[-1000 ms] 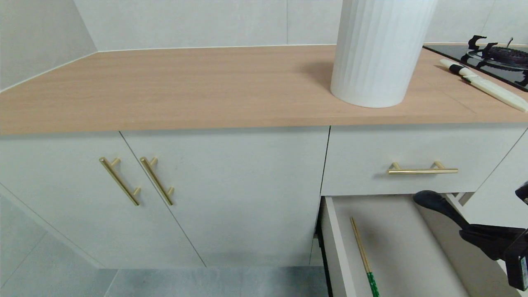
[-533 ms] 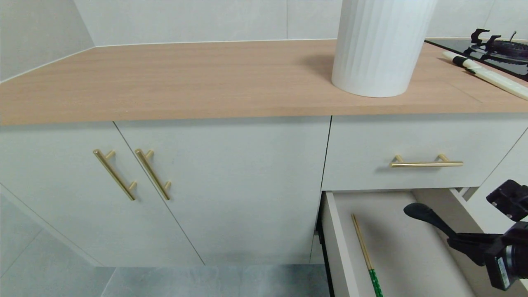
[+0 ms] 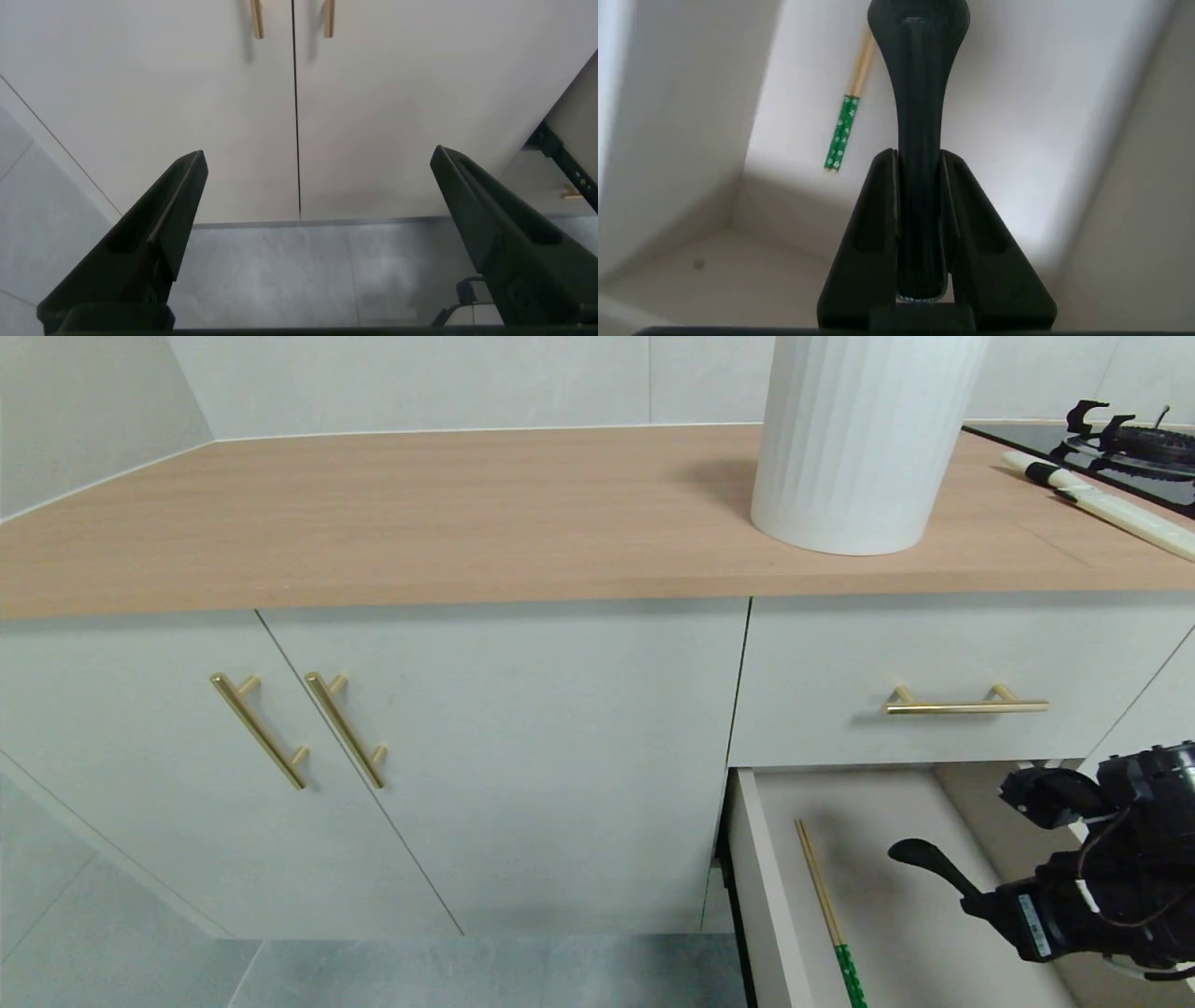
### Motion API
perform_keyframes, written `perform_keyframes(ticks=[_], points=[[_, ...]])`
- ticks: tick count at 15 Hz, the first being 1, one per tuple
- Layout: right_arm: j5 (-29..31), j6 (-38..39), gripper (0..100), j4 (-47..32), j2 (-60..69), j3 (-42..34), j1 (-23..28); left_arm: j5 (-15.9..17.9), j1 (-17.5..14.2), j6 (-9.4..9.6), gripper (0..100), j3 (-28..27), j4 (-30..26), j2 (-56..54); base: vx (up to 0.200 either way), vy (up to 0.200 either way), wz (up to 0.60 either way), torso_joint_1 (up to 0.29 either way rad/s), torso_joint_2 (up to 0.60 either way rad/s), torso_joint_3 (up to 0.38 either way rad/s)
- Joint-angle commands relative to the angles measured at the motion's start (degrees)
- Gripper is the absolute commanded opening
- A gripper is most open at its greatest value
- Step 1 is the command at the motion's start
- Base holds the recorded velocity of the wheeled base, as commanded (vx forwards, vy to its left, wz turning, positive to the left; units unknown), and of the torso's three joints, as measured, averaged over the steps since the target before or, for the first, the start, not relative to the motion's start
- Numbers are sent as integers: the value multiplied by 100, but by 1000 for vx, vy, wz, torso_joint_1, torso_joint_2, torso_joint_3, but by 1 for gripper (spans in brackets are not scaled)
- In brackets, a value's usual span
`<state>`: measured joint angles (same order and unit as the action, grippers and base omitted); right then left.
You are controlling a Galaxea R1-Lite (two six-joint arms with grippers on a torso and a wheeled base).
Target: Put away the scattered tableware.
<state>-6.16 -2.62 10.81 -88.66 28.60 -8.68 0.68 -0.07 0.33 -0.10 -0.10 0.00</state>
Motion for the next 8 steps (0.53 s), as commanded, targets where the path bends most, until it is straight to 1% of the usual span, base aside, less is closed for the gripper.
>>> perform_keyframes(ticks=[1, 3, 7, 8], points=[[246, 306, 0, 167, -898, 207, -2, 2, -1, 2, 100, 1, 1, 9, 0, 0, 0, 0, 0, 0], [589, 359, 0, 703, -1426, 146, -2, 2, -1, 2, 100, 1, 1, 9, 0, 0, 0, 0, 0, 0], [695, 455, 0, 1863, -2252, -153, -2, 2, -1, 2, 100, 1, 1, 9, 0, 0, 0, 0, 0, 0], [941, 447, 0, 2610, -2647, -364, -2, 2, -1, 2, 100, 1, 1, 9, 0, 0, 0, 0, 0, 0]])
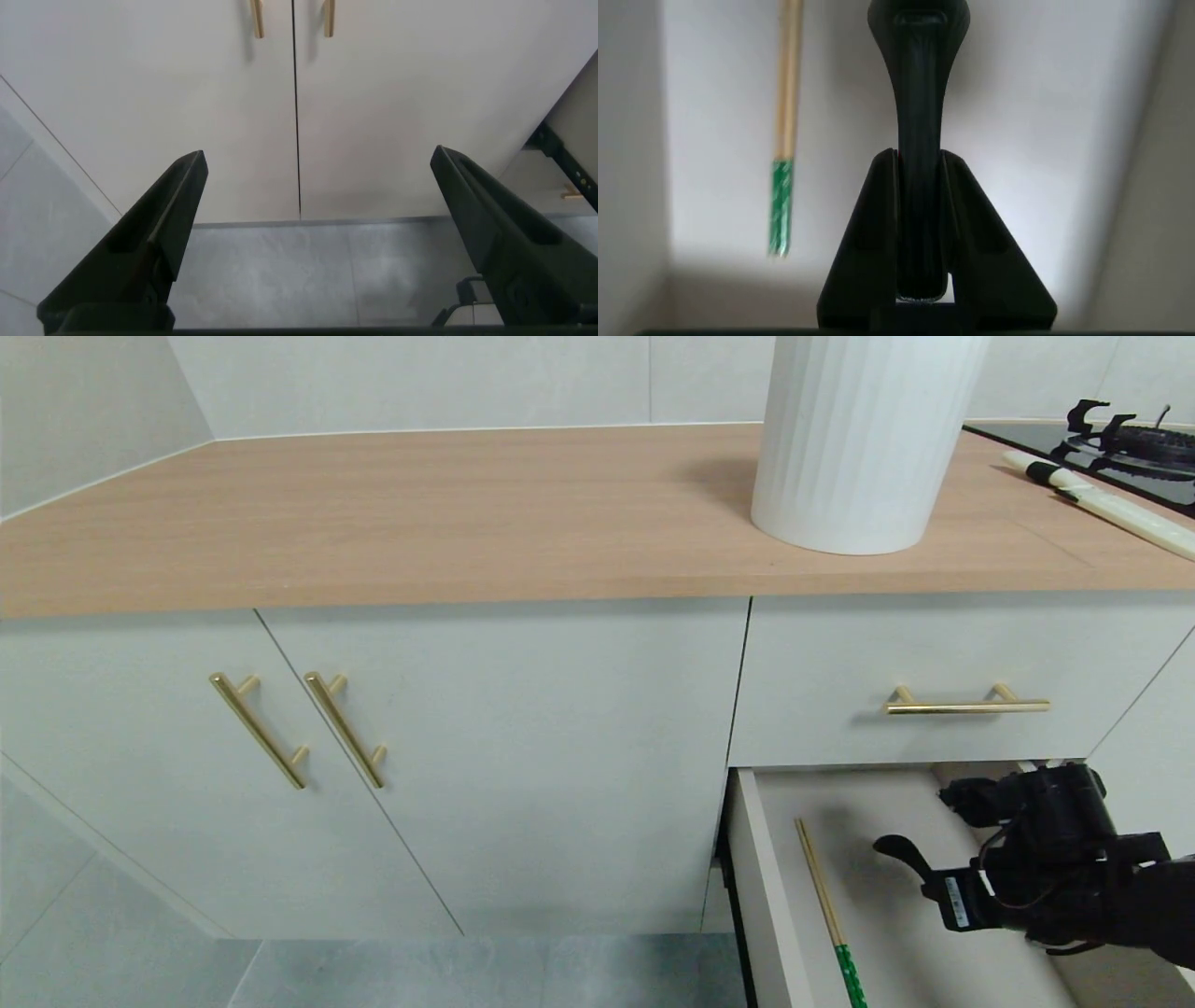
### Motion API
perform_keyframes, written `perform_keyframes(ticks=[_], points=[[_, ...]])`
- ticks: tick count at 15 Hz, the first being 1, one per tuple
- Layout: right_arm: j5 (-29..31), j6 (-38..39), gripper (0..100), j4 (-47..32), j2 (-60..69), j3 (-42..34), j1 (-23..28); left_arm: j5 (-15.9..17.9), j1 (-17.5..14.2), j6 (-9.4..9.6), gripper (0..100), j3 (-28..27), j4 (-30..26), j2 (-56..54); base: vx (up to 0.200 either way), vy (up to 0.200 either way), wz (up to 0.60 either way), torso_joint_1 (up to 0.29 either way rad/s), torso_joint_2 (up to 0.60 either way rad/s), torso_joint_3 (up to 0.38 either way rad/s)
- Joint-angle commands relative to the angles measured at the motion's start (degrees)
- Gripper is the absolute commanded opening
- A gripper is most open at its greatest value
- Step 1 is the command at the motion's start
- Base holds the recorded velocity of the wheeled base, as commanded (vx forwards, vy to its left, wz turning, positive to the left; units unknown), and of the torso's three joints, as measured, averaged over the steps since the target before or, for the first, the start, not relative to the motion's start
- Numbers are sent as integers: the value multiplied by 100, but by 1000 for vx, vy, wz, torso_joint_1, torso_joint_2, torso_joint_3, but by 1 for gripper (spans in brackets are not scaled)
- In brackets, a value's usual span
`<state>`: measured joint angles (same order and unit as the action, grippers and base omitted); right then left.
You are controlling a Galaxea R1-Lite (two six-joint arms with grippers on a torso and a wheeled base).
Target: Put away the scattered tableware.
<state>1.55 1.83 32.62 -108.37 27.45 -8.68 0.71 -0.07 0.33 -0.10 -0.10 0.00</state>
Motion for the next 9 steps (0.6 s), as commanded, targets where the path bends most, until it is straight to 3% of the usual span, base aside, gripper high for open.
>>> perform_keyframes(ticks=[1, 3, 9], points=[[276, 2, 0, 851, -896, -337, -2, 0, -1, -7, 100, 1, 1, 9, 0, 0, 0, 0, 0, 0], [285, 2, 0, 1581, -1151, -539, -2, 0, -1, 2, 100, 1, 1, 9, 0, 0, 0, 0, 0, 0], [381, 2, 0, 1827, -1406, -557, -2, 0, -1, -7, 100, 1, 1, 9, 0, 0, 0, 0, 0, 0]])
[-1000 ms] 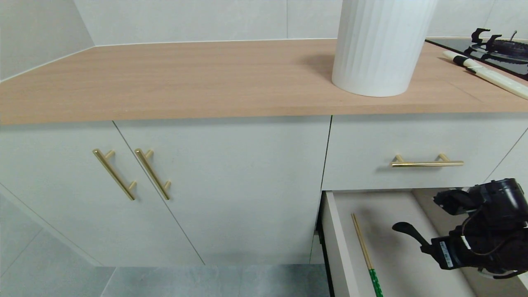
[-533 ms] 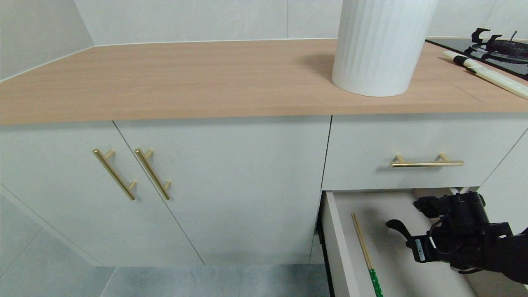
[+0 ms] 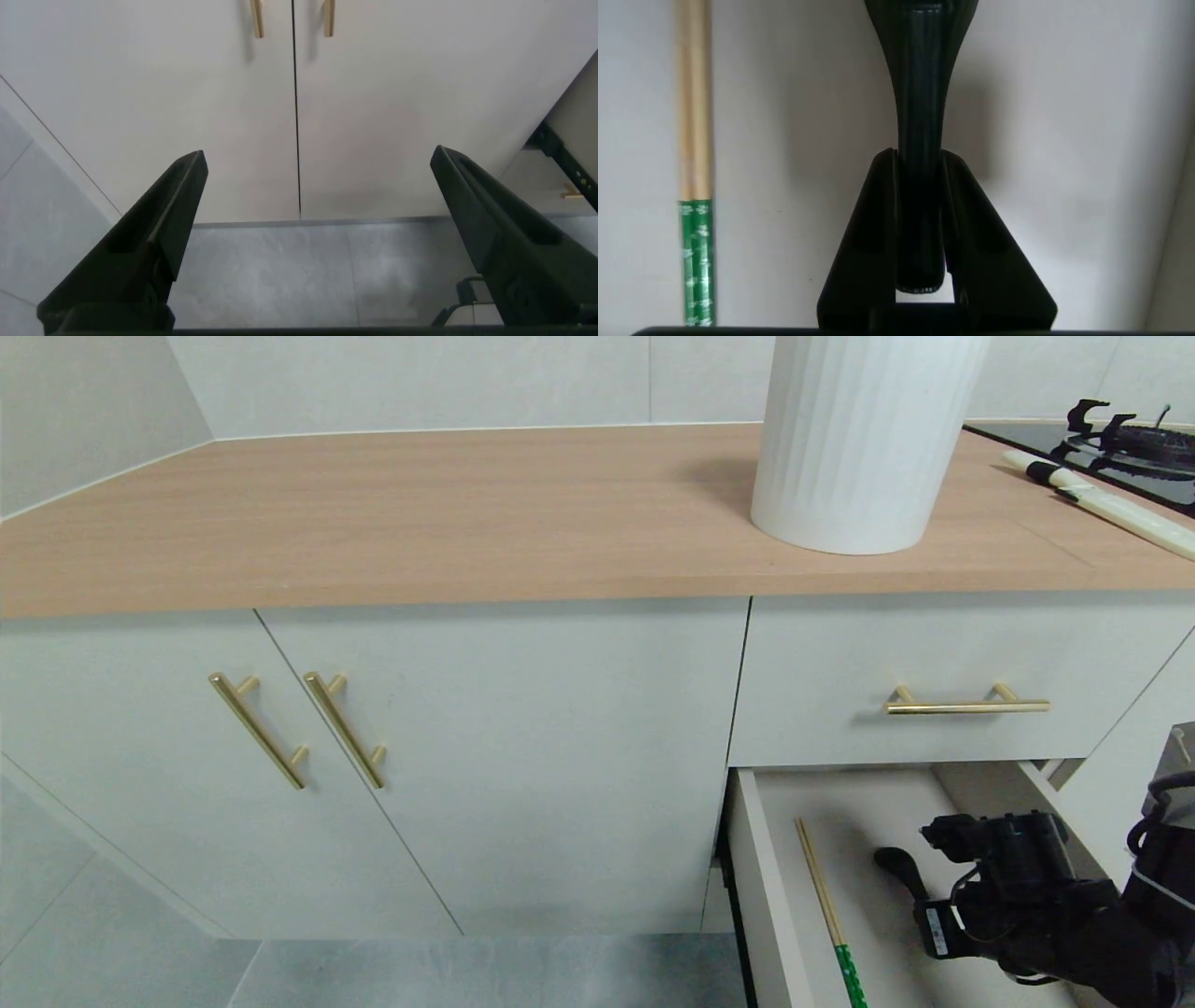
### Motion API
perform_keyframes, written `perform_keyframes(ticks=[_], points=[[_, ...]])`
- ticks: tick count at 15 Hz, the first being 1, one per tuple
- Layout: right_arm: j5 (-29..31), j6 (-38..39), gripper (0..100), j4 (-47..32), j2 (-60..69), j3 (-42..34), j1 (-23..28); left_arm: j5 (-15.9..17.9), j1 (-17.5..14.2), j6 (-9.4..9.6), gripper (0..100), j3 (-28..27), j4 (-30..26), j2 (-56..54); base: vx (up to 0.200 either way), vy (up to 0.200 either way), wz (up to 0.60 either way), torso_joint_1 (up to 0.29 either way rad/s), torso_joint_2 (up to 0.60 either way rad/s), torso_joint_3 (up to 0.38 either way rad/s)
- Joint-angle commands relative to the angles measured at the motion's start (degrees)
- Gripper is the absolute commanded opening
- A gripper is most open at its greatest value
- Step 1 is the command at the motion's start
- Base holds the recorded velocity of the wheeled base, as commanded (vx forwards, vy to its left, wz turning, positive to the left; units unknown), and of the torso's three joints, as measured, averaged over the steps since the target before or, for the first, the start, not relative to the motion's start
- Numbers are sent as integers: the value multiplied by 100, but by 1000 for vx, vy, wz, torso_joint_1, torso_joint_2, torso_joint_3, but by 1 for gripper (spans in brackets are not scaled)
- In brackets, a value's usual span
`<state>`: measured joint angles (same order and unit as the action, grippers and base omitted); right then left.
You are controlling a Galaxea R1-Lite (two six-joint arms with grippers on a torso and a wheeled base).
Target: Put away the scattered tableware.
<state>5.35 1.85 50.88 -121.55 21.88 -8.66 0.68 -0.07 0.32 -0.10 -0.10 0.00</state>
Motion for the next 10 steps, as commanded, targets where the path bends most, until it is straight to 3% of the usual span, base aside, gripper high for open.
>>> perform_keyframes(ticks=[1, 3, 4, 10], points=[[10, -1, 0, 27, -88, 9, -5, 2, -1, 3, 100, 1, 1, 9, 0, 0, 0, 0, 0, 0], [10, -1, 0, 159, -88, -9, -5, 2, -1, 3, 100, 1, 1, 9, 0, 0, 0, 0, 0, 0], [36, -1, 100, 159, -62, -17, -5, 2, -1, 3, 100, 1, 1, 9, 0, 0, 0, 0, 0, 0], [71, 8, 100, 168, 53, -26, -5, 2, -1, 3, 100, 1, 1, 9, 0, 0, 0, 0, 0, 0]])
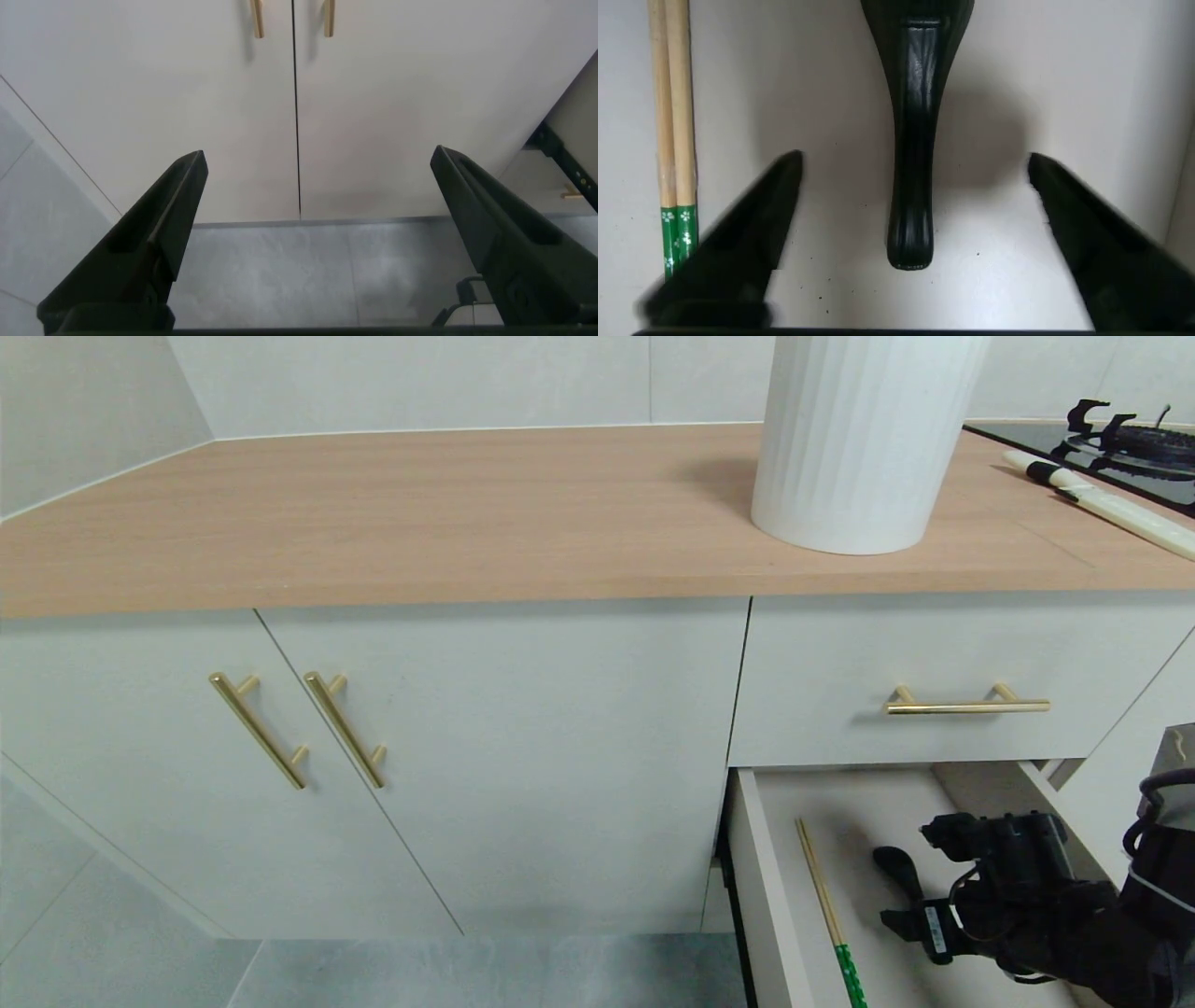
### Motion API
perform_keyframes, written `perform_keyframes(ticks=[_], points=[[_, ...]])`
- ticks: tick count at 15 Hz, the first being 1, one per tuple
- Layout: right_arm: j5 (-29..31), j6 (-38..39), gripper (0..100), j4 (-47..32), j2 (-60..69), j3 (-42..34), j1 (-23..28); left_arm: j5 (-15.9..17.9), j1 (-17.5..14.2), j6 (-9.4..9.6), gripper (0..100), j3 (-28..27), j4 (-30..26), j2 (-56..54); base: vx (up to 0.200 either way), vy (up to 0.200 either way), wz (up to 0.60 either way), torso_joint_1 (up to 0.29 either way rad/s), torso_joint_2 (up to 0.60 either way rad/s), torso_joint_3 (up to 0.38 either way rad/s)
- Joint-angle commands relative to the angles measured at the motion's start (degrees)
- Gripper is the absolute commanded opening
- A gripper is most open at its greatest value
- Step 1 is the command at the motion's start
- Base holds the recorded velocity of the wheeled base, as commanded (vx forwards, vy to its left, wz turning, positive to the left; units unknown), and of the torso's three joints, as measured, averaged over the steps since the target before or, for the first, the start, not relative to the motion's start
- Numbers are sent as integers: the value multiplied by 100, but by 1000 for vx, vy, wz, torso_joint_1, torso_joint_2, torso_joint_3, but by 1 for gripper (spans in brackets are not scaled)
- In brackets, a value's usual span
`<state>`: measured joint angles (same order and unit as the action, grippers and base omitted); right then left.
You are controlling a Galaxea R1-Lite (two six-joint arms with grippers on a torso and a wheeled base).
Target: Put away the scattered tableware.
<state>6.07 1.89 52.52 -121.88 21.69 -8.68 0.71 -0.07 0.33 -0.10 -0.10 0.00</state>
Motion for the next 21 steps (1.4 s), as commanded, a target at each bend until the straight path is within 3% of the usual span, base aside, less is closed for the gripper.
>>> perform_keyframes(ticks=[1, 5, 8, 10, 12, 13, 15, 17, 18, 21], points=[[-1, 4, 100, 4, 174, -33, 7, 0, -1, 2, 100, 1, 1, 9, 0, 0, 0, 0, 0, 0], [-1, -13, 100, -84, 1149, -121, 59, 0, -1, 2, 100, 1, 1, 9, 0, 0, 0, 0, 0, 0], [-1, -31, 100, -594, 1975, -86, 59, 0, -1, 2, 100, 1, 1, 9, 0, 0, 0, 0, 0, 0], [-9, -48, 100, -1868, 3091, 275, 59, 0, -1, 2, 100, 1, 1, 9, 0, 0, 0, 0, 0, 0], [-97, -40, 100, -3661, 4181, 899, 42, 0, -1, 2, 100, 1, 1, 9, 0, 0, 0, 0, 0, 0], [-115, -31, 100, -3995, 4357, 1031, 42, 0, -1, 2, 100, 1, 1, 9, 0, 0, 0, 0, 0, 0], [-159, -22, 100, -5841, 5315, 1865, 42, 0, -1, 2, 100, 1, 1, 9, 0, 0, 0, 0, 0, 0], [-168, -13, 100, -6421, 5640, 2164, 42, 0, -1, 2, 100, 1, 1, 9, 0, 0, 0, 0, 0, 0], [-168, -22, 100, -6509, 5746, 2173, 42, 0, -1, 90, 100, 1, 1, 9, 0, 0, 0, 0, 0, 0], [-176, -31, 100, -6535, 5807, 2173, 15, 0, -1, 20, 100, 1, 1, 9, 0, 0, 0, 0, 0, 0]])
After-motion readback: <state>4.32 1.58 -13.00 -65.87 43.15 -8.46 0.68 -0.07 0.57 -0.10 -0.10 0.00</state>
